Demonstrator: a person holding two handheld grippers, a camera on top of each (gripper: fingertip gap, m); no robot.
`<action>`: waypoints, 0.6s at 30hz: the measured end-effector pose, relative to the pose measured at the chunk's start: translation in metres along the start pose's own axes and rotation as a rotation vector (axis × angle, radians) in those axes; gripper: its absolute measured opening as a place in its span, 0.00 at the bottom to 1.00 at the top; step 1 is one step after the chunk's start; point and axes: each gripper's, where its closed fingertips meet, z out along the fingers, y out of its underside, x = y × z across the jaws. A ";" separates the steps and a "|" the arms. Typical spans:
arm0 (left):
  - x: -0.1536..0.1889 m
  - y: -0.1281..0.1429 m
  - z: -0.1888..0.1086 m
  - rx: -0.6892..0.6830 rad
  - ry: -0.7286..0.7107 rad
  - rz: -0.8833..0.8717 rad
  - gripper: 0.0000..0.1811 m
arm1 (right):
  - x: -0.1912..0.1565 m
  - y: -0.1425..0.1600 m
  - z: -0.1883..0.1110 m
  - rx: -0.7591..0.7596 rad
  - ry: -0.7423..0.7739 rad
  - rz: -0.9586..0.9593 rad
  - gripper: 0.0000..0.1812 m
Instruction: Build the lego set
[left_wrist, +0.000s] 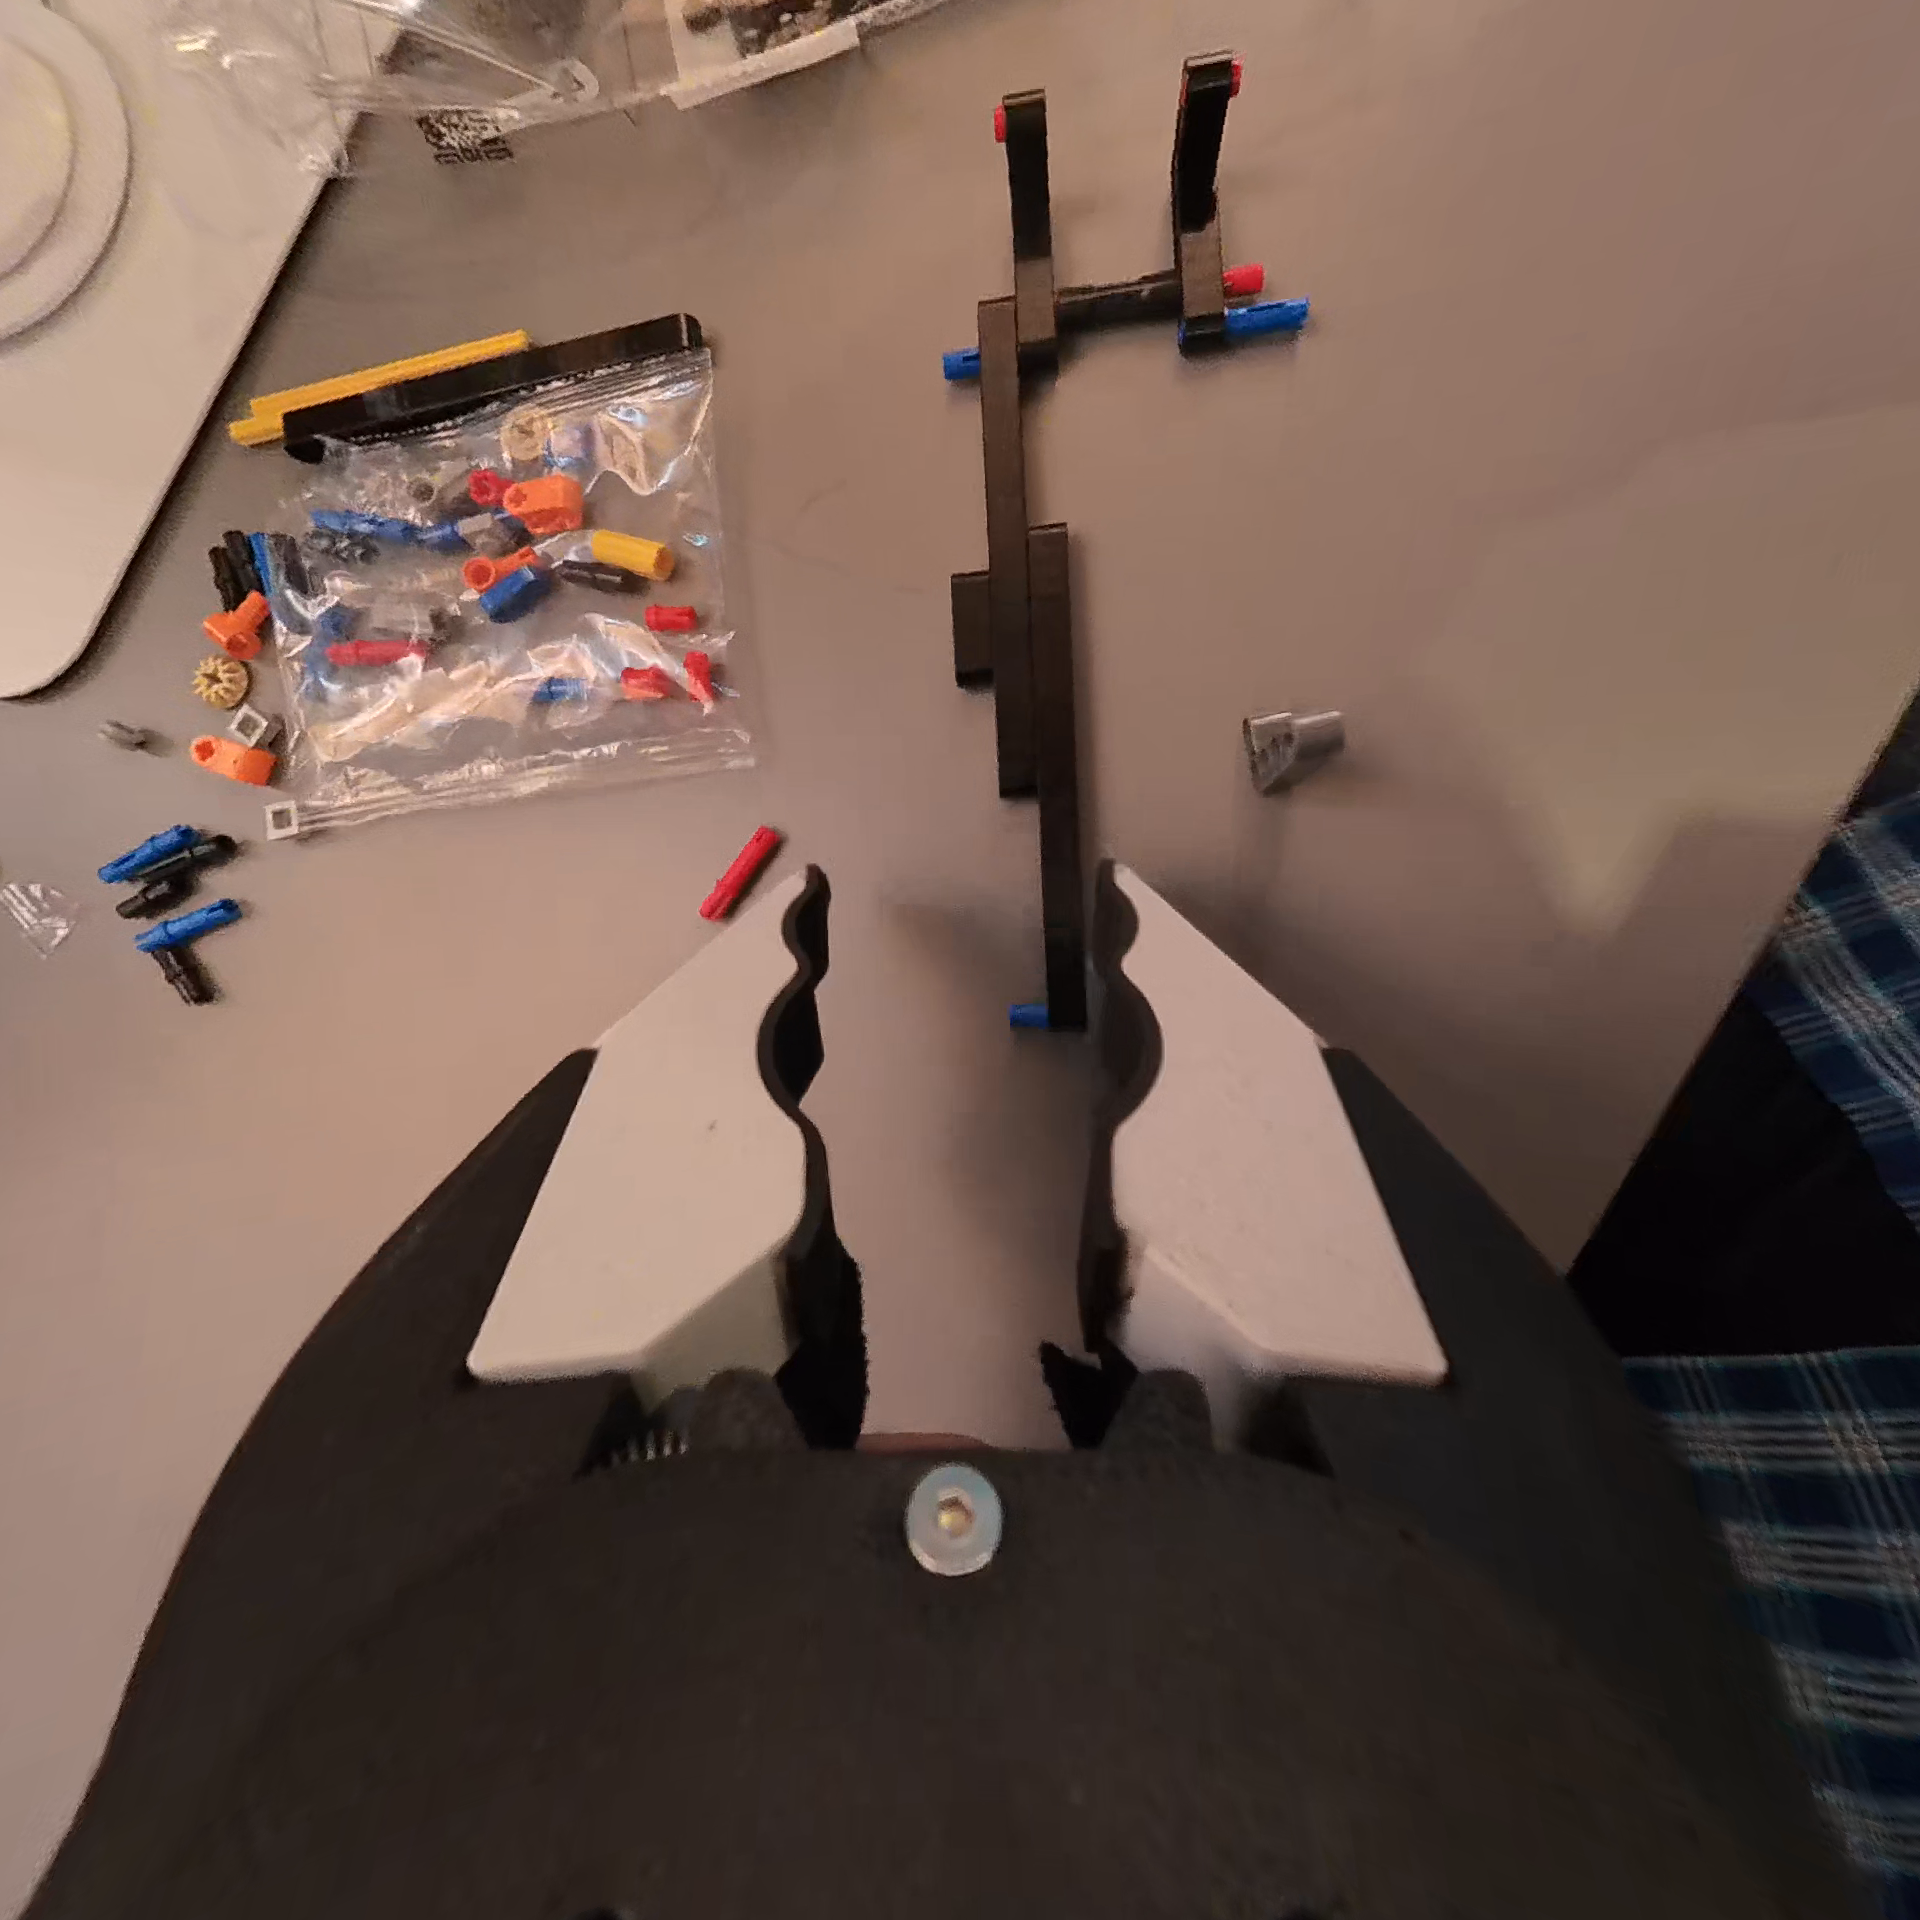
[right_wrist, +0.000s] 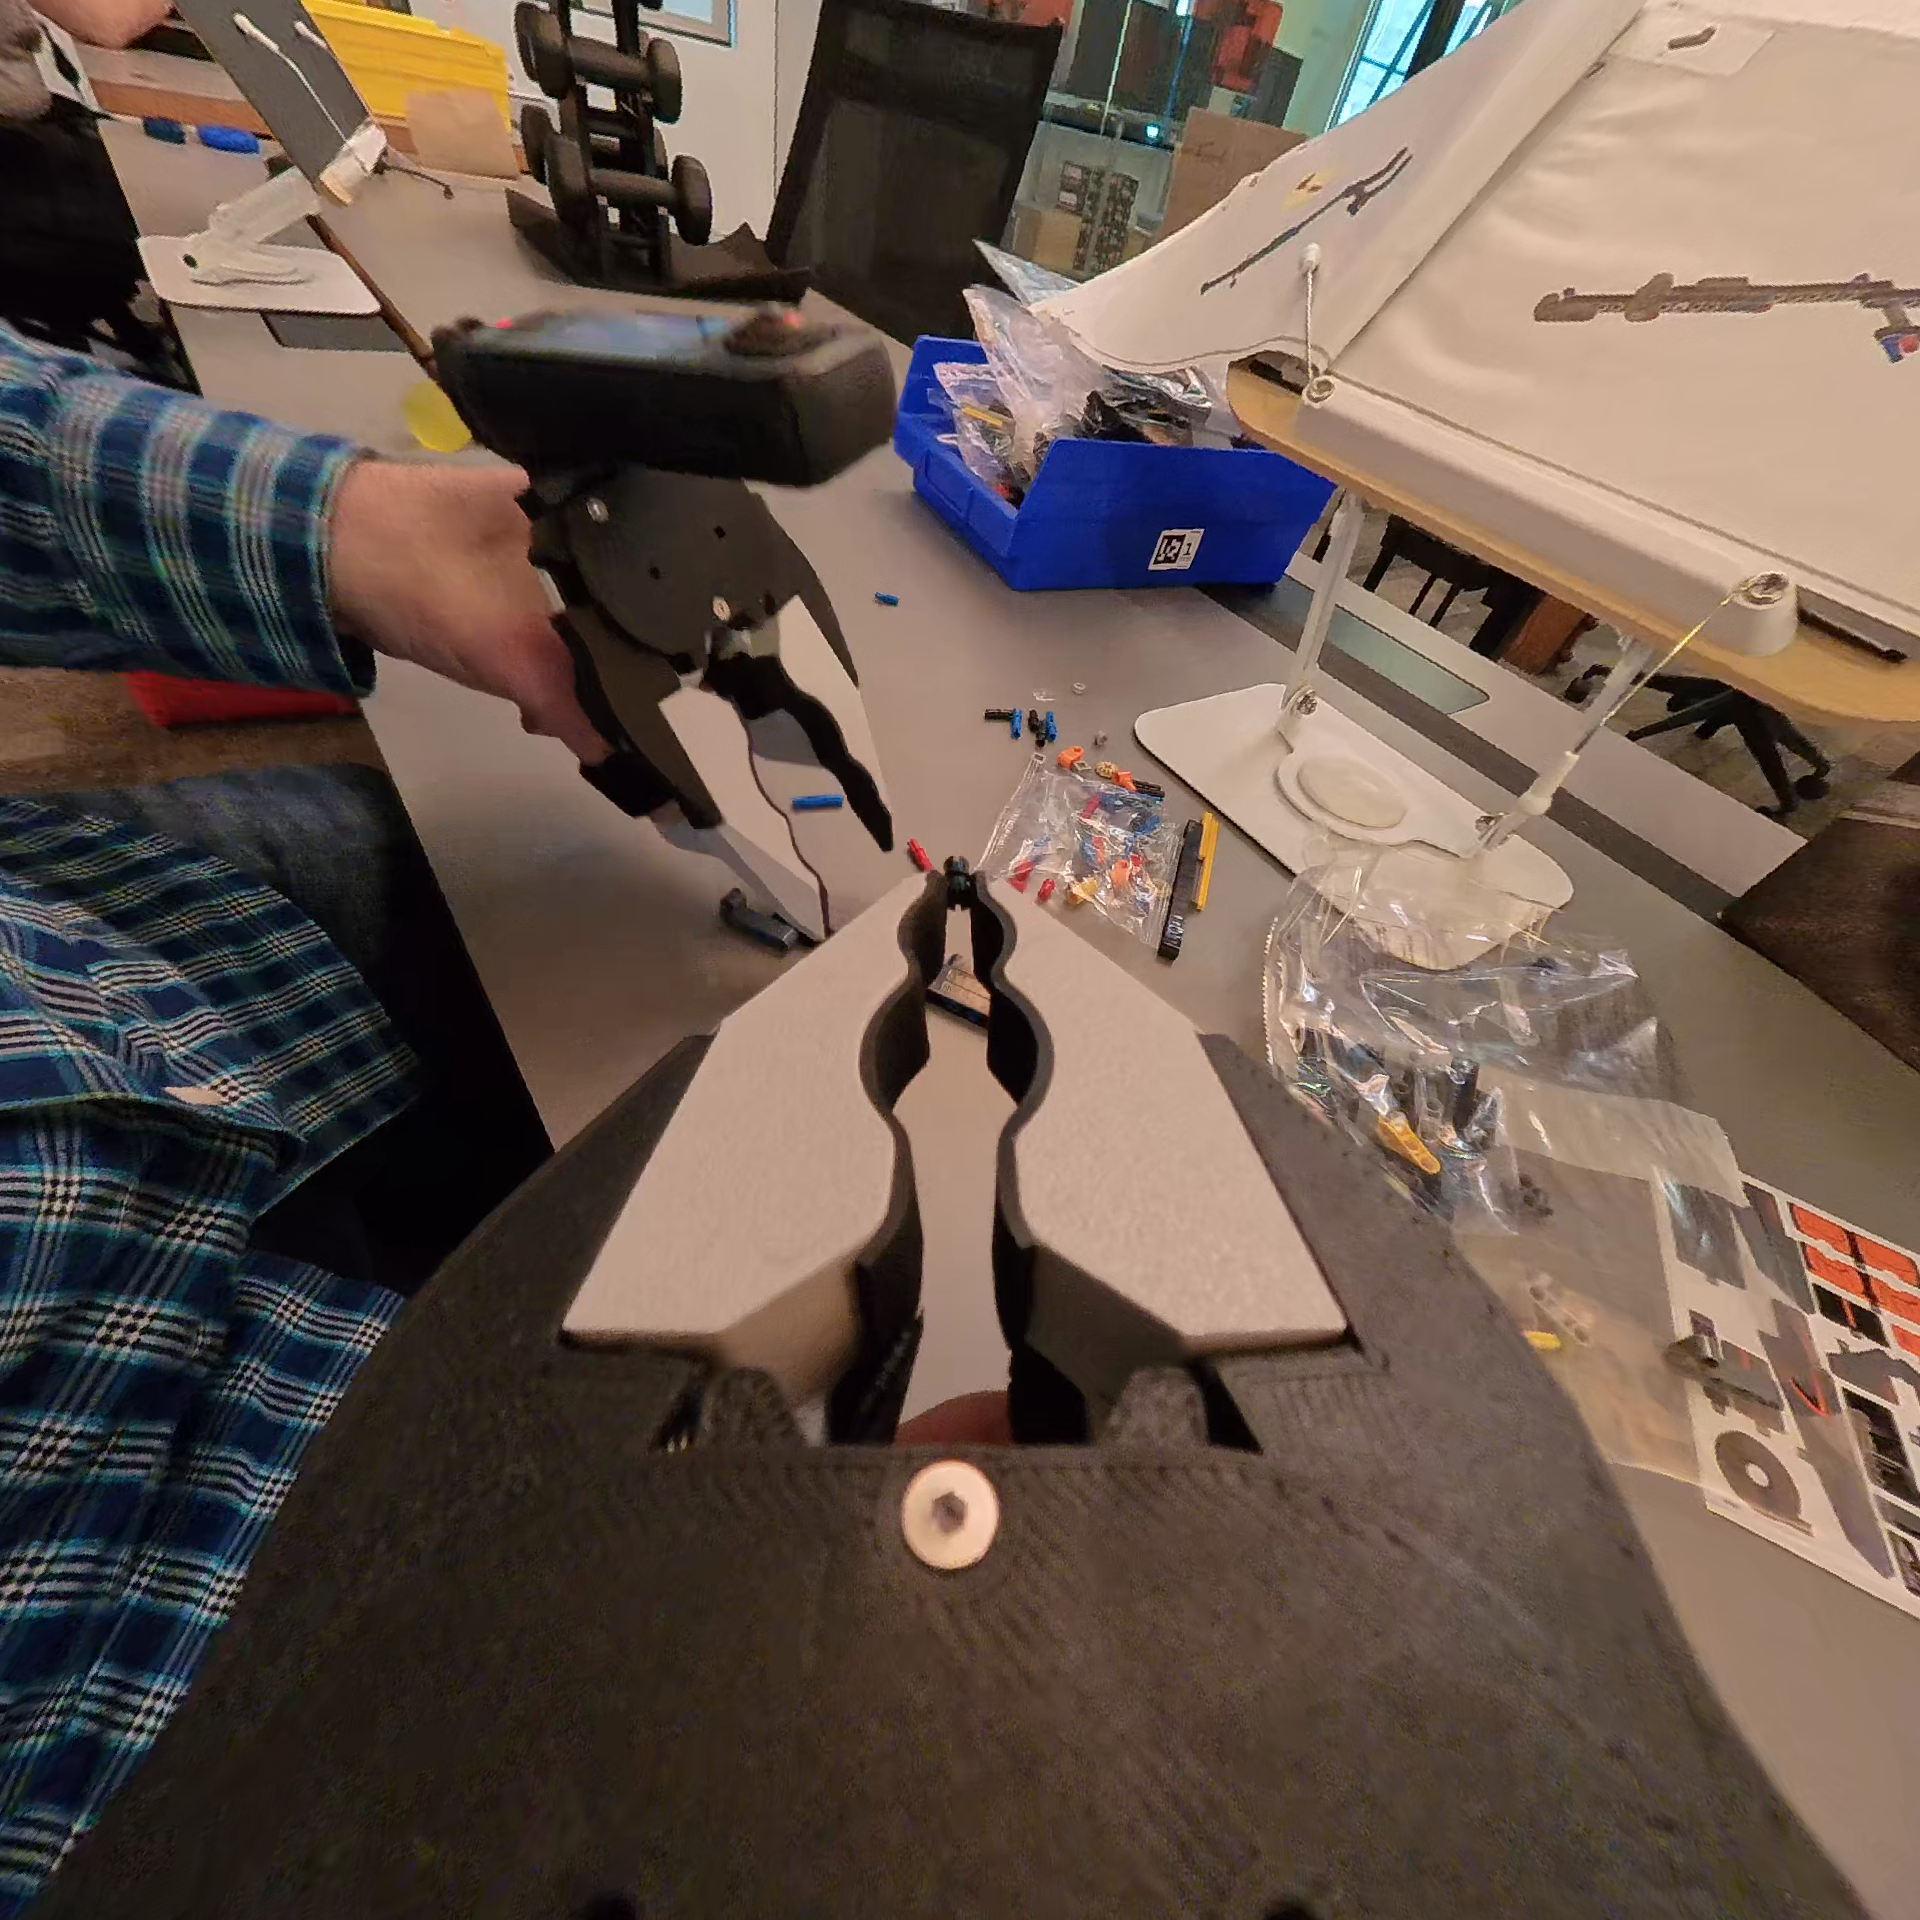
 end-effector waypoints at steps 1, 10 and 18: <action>0.003 0.001 -0.005 0.011 0.024 -0.018 0.28 | -0.001 0.001 0.001 -0.004 -0.005 -0.001 0.01; 0.028 0.022 -0.002 -0.065 0.088 0.005 0.14 | -0.008 0.006 0.016 -0.021 -0.044 -0.019 0.01; 0.031 0.014 0.003 -0.031 0.166 -0.123 0.07 | -0.016 0.022 0.033 -0.066 -0.089 -0.036 0.01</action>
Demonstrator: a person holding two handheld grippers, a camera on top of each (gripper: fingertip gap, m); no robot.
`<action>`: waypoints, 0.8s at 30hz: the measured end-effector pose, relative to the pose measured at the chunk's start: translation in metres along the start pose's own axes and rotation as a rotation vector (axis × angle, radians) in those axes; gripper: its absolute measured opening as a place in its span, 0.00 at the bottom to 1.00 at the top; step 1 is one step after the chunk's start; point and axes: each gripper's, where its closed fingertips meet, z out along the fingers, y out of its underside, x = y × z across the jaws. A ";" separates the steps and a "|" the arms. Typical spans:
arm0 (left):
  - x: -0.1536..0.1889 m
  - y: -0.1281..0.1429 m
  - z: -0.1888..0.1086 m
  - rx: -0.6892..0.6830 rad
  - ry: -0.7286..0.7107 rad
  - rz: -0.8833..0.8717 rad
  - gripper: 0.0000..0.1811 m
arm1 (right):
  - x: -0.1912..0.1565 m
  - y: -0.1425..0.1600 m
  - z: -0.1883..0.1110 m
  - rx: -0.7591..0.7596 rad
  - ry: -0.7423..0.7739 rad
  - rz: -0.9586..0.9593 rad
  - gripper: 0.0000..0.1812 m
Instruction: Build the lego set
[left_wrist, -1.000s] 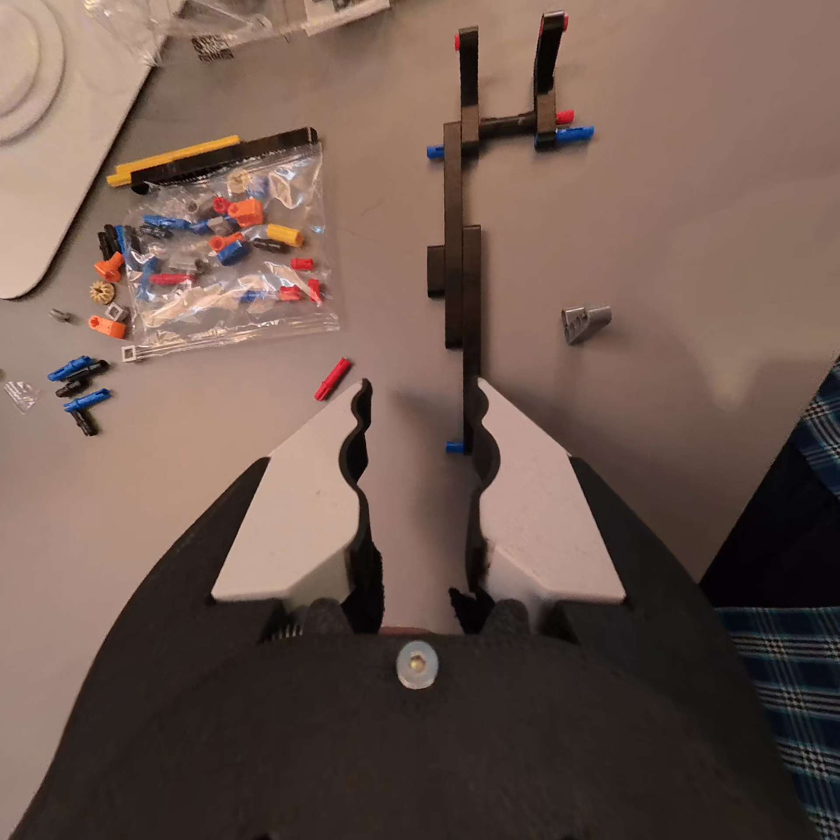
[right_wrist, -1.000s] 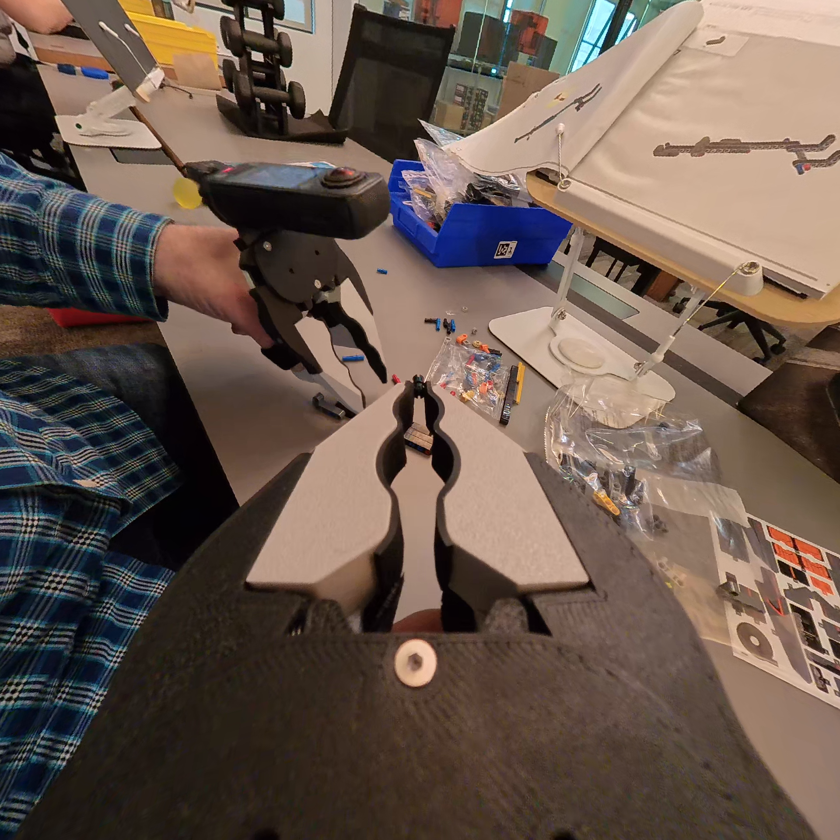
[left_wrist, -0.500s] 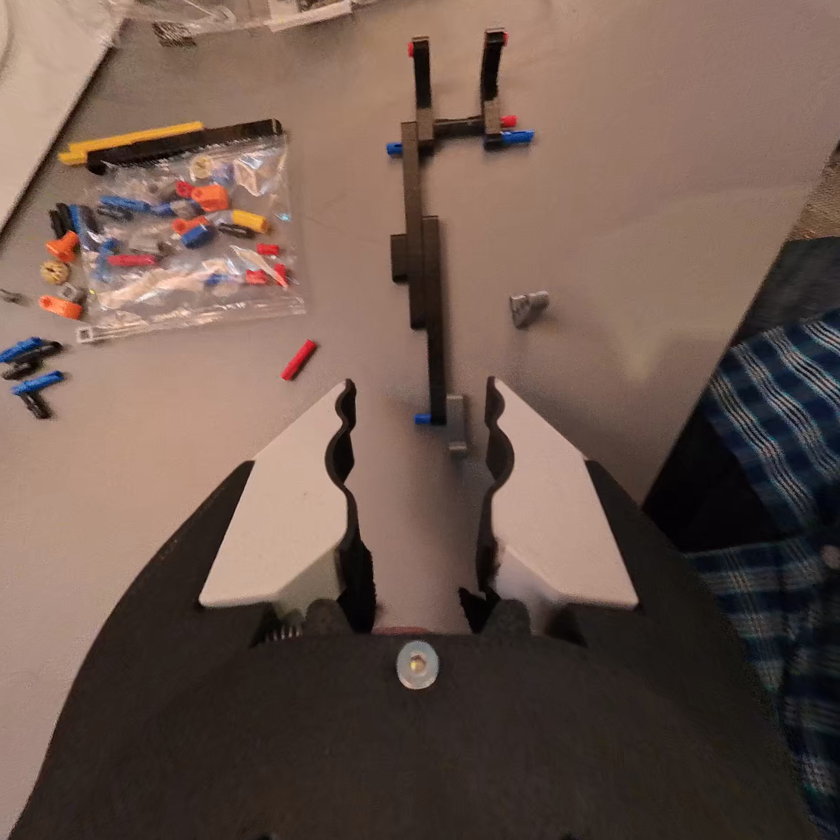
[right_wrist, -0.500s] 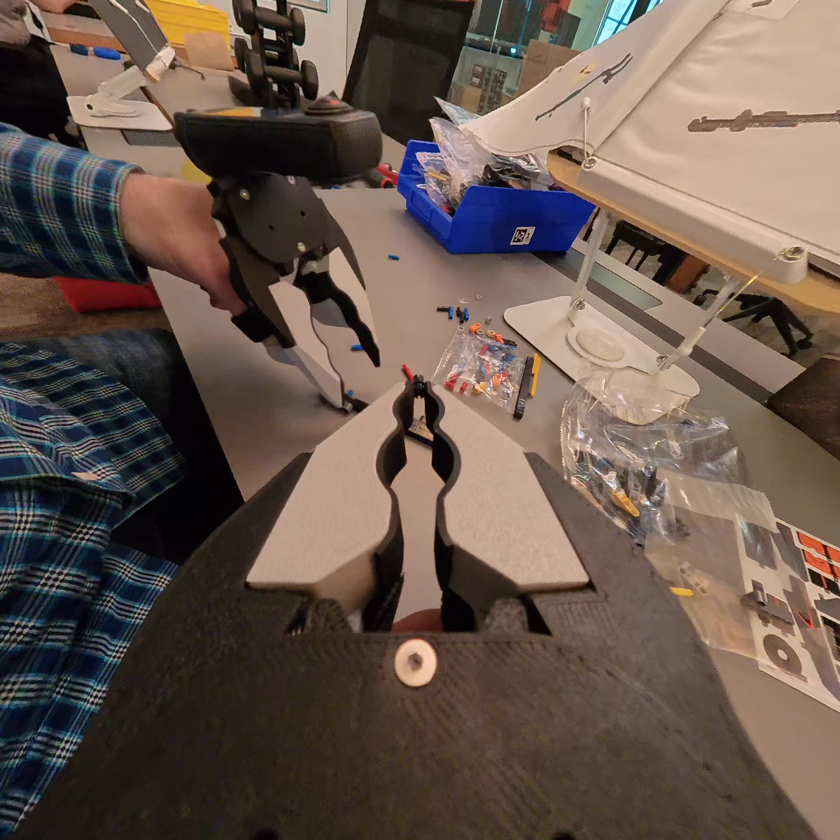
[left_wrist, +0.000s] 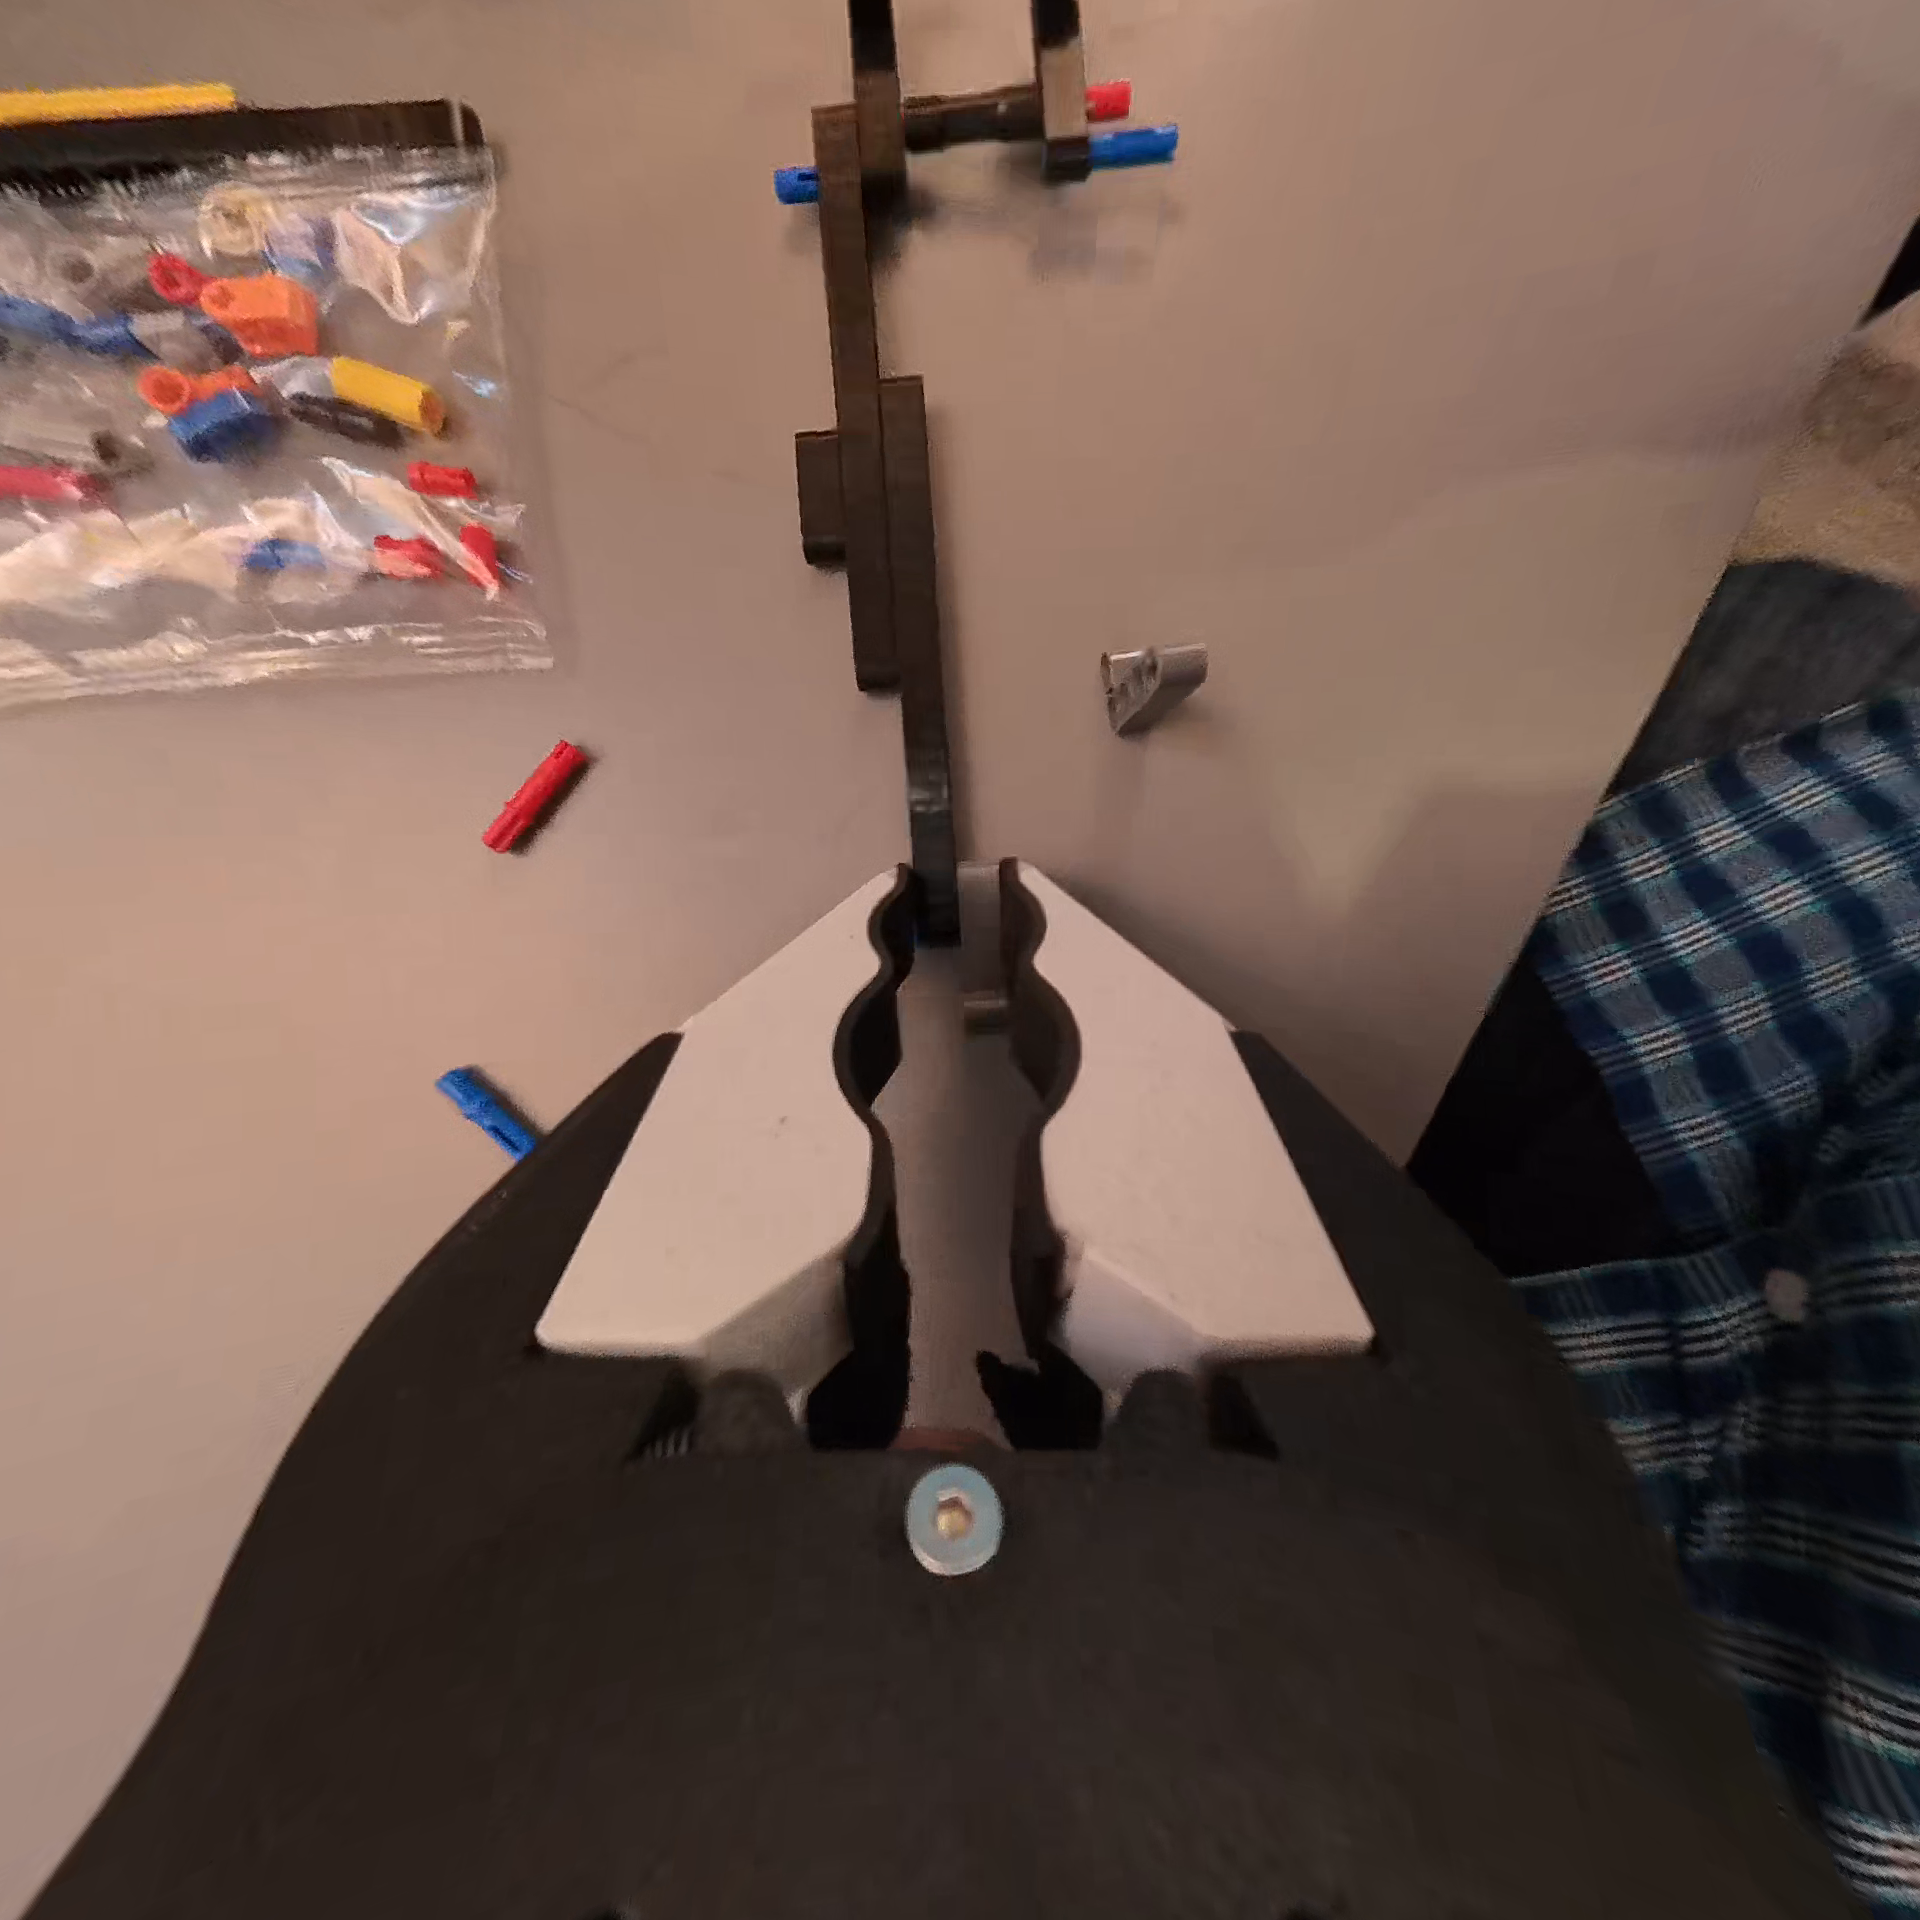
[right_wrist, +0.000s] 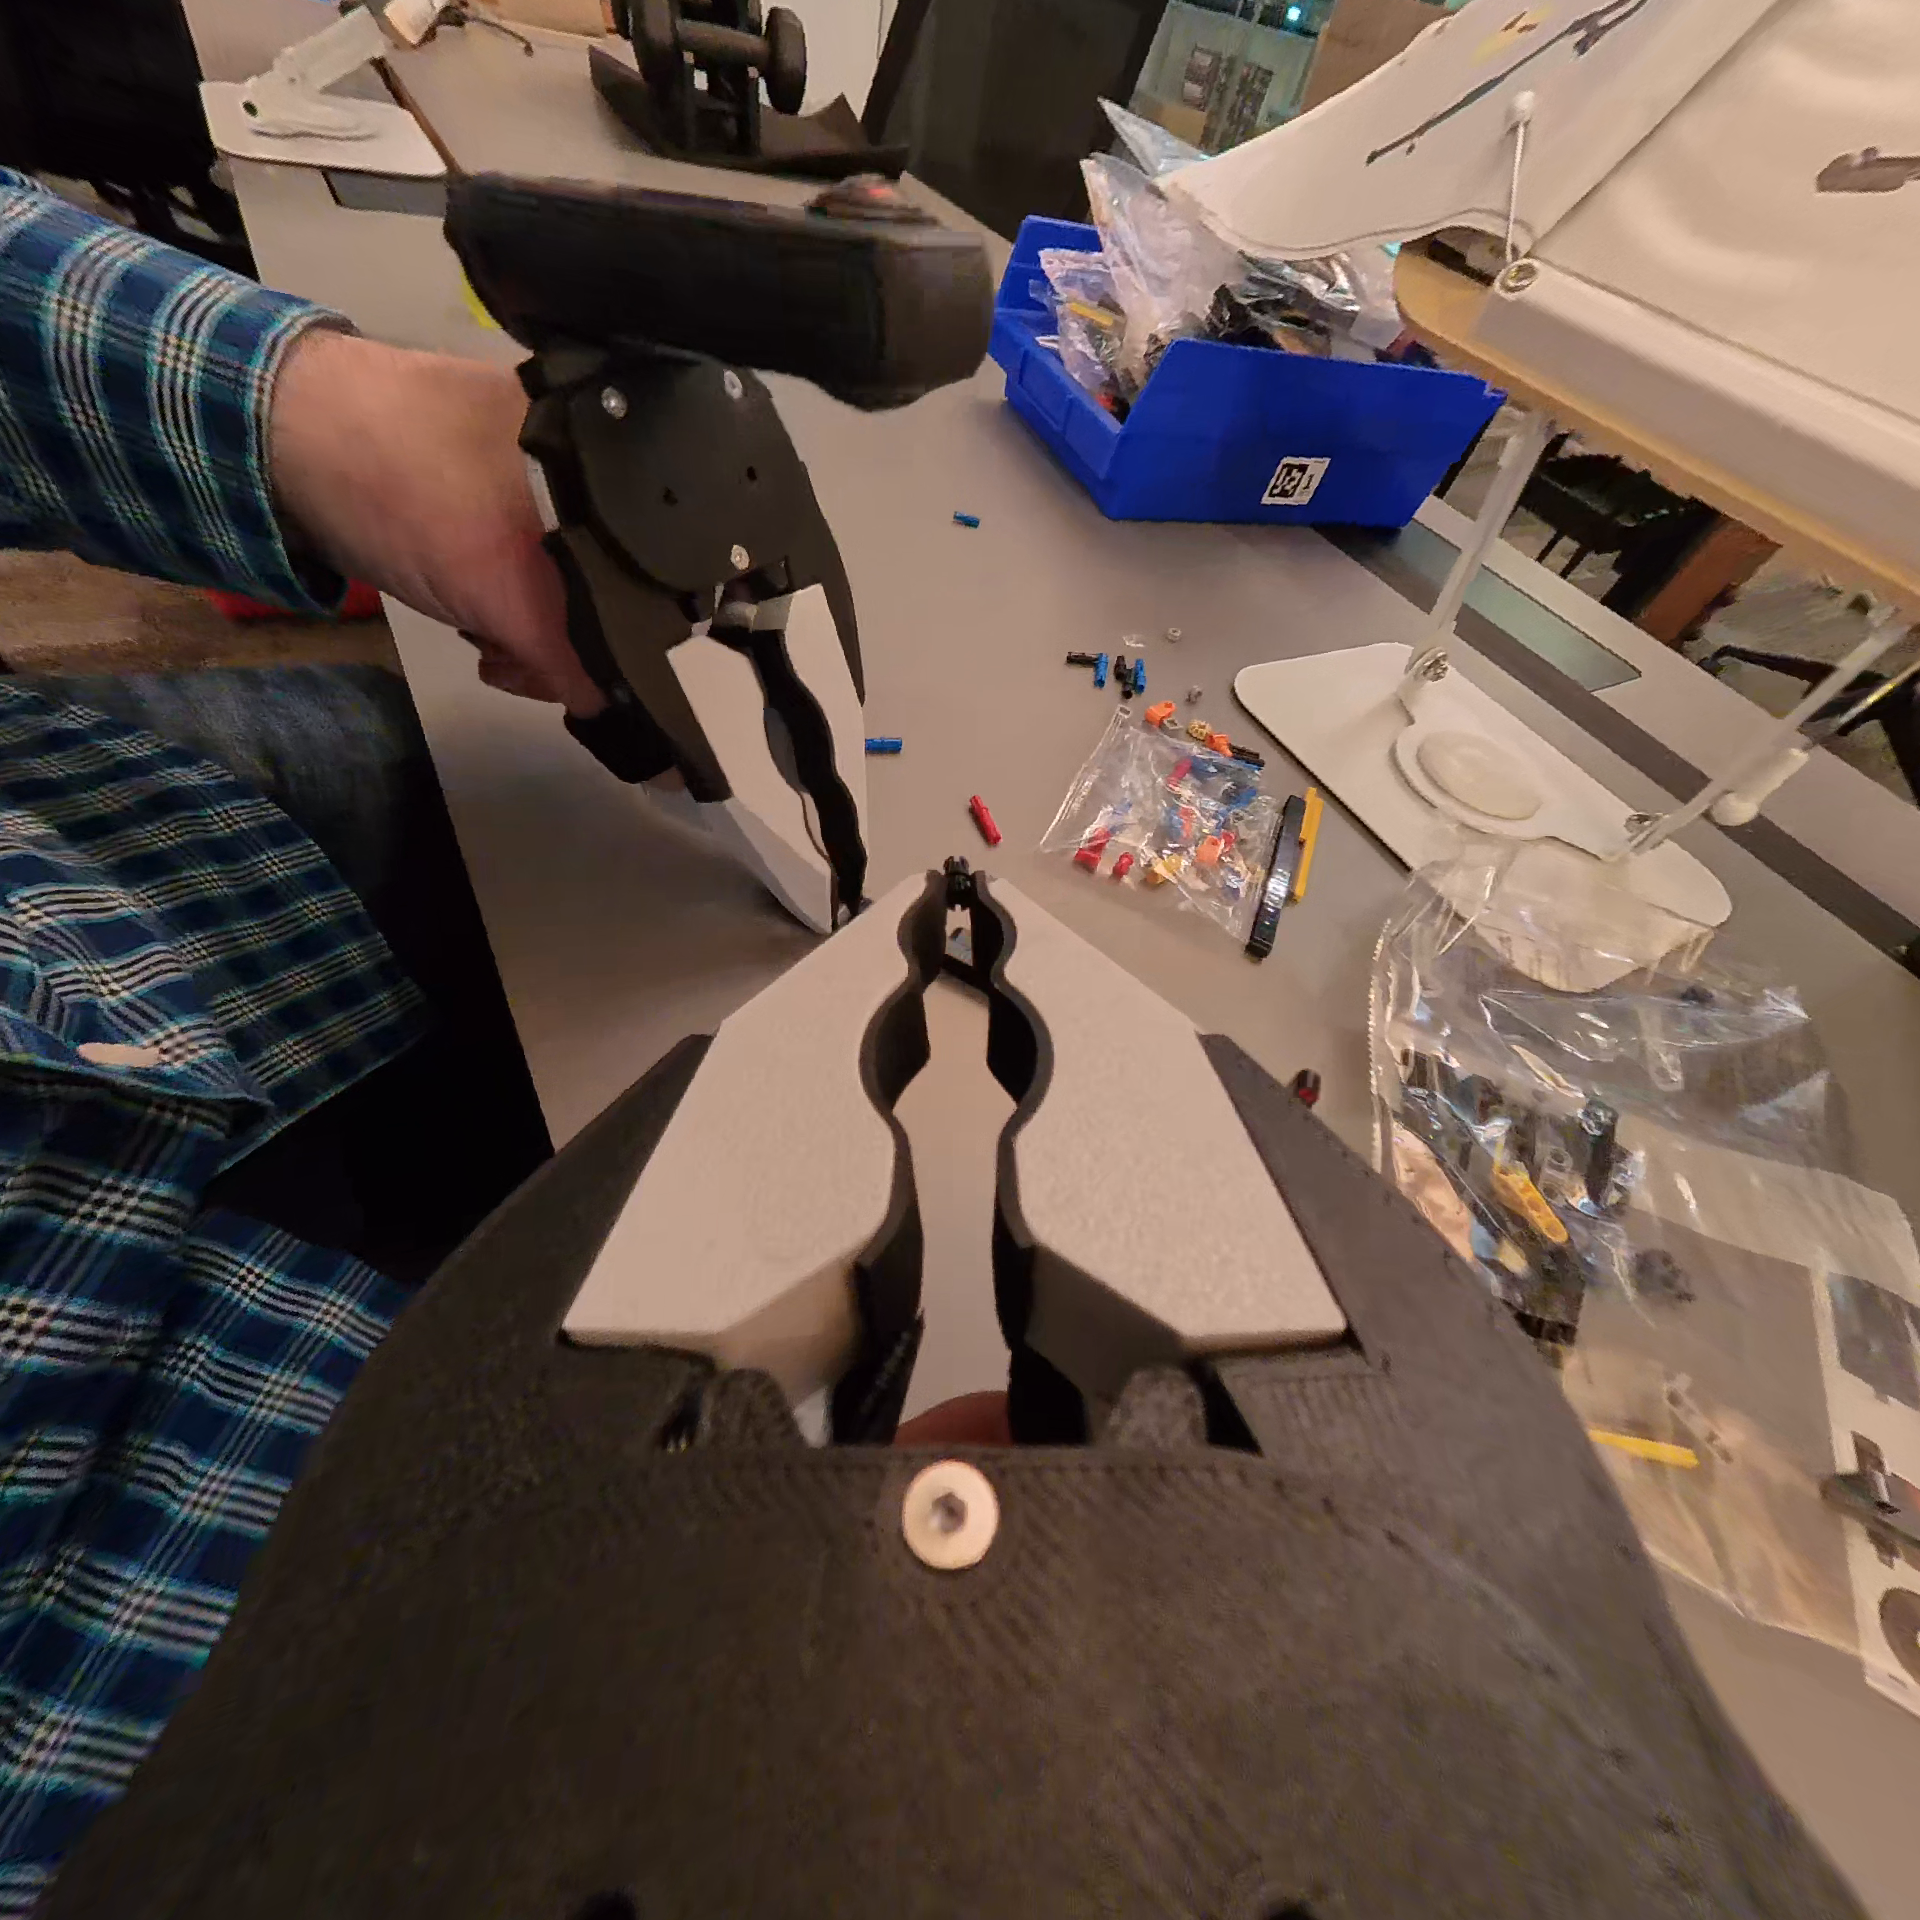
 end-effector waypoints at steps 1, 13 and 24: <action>0.002 -0.002 0.000 0.018 0.040 -0.055 0.07 | 0.000 0.001 0.003 -0.004 -0.005 -0.005 0.01; 0.006 -0.026 -0.006 0.250 0.339 -0.580 0.07 | 0.004 0.024 0.056 -0.123 -0.110 -0.055 0.01; 0.005 -0.028 -0.003 0.330 0.438 -0.741 0.07 | 0.001 0.057 0.079 -0.271 -0.195 -0.049 0.01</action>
